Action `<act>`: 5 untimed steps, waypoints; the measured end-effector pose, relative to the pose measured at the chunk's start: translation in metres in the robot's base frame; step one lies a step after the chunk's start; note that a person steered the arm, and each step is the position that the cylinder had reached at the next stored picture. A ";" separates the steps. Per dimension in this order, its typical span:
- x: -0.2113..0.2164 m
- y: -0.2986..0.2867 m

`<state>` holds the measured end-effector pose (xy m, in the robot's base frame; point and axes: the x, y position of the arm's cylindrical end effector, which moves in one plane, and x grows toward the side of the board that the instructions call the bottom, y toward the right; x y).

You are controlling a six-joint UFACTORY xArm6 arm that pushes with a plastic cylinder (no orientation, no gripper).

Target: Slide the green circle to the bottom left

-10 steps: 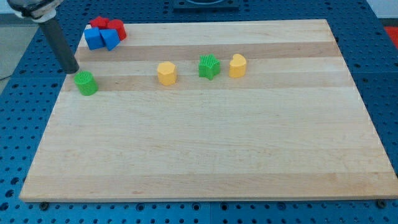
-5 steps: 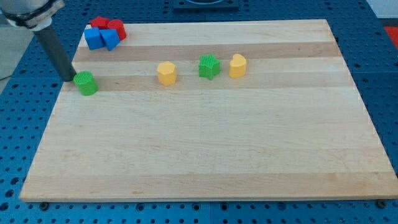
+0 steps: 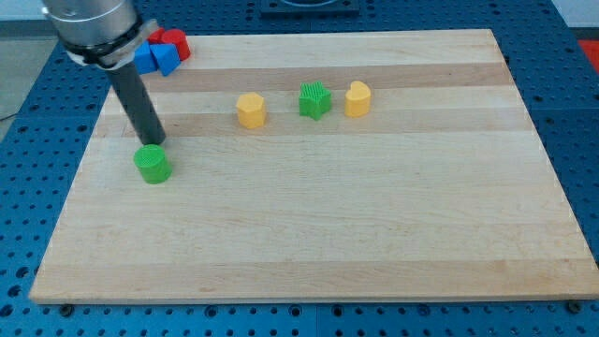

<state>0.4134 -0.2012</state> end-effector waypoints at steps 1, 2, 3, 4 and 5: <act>0.030 0.009; 0.057 -0.023; 0.057 -0.030; 0.050 0.003; 0.061 0.005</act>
<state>0.4740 -0.1958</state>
